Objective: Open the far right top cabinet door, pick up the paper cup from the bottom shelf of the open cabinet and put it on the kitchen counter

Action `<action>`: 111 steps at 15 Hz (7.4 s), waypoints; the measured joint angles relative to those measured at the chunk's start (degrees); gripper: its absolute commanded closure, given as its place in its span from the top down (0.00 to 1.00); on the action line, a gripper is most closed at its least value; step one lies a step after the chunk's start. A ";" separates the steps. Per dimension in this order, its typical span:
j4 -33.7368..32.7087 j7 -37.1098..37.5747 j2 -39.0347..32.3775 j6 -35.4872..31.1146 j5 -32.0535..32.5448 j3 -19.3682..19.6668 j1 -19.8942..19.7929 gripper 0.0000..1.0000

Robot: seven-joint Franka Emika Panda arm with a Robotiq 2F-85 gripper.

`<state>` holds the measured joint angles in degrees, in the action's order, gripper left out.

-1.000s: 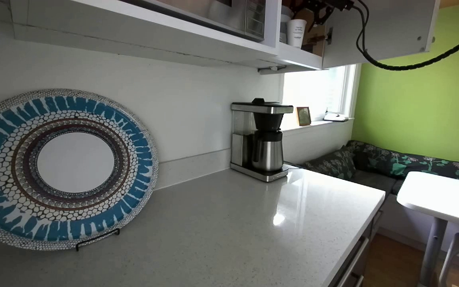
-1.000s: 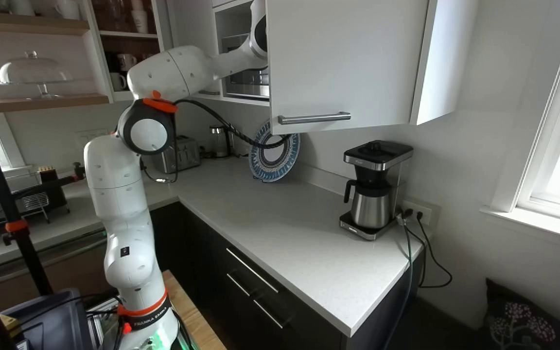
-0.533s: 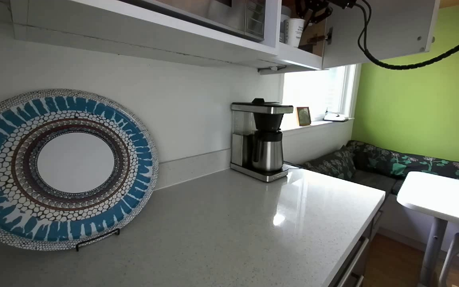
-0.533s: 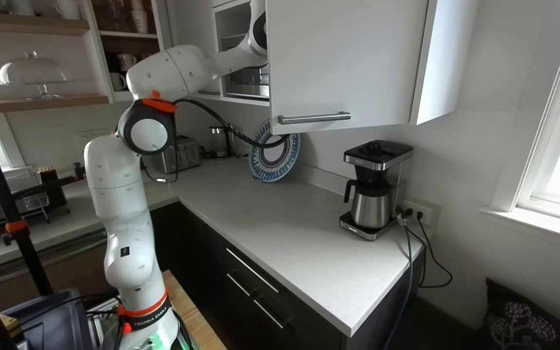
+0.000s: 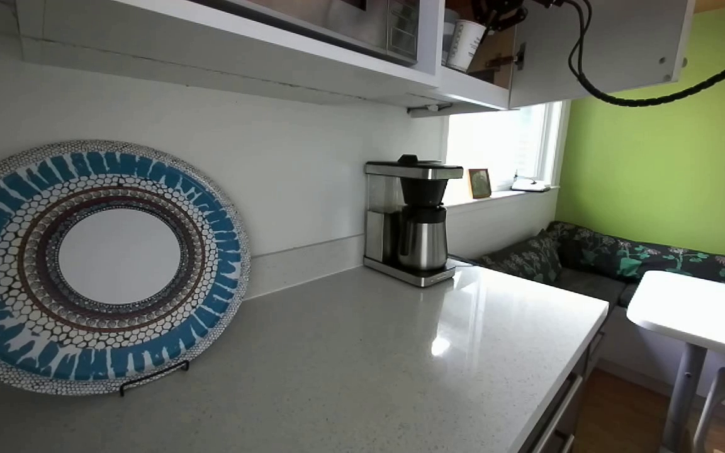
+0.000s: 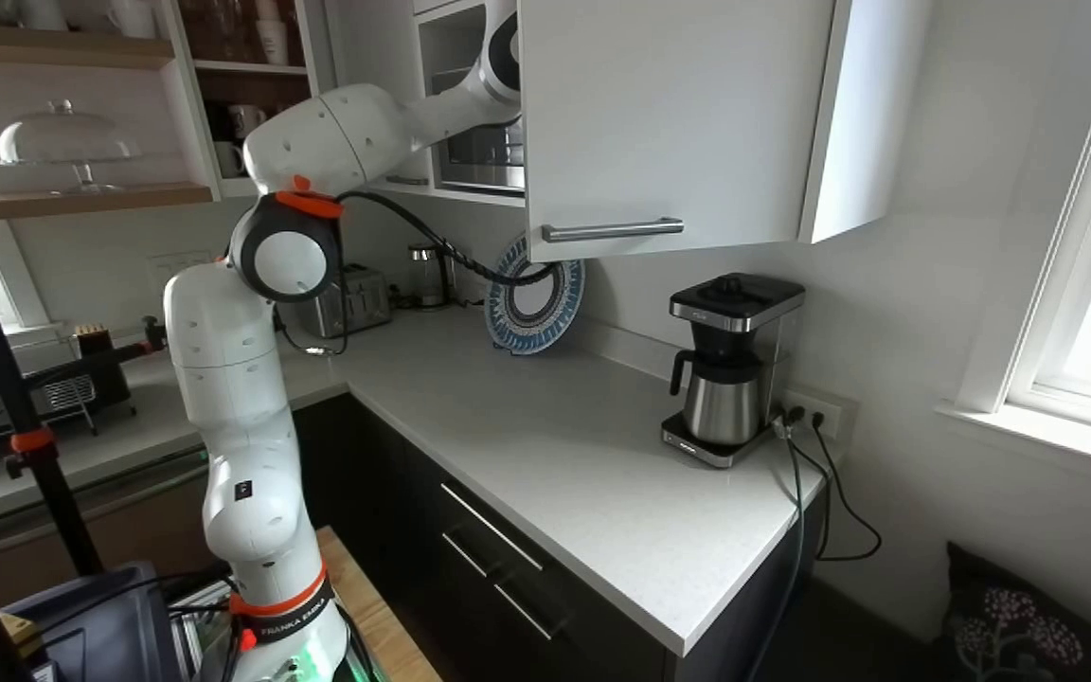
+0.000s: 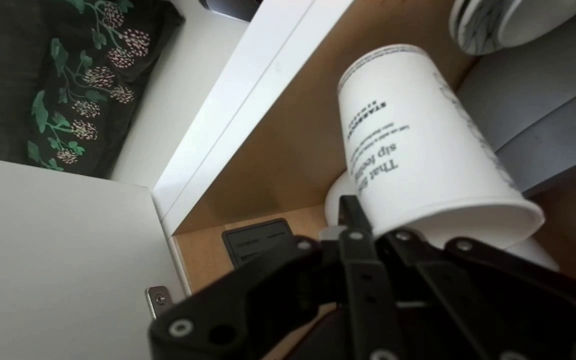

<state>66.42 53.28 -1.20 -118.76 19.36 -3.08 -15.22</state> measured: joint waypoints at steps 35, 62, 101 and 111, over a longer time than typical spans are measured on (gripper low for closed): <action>37.88 -38.01 26.93 -3.70 -18.84 4.88 4.13 0.03; 76.36 -52.57 31.71 -32.57 -21.78 5.54 14.23 0.01; 90.30 -58.91 16.43 -64.75 -28.28 16.72 25.34 0.88; 87.40 -63.53 33.28 -36.97 -26.86 16.08 21.66 1.00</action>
<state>153.82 -10.25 32.08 -155.73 -7.50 12.99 6.44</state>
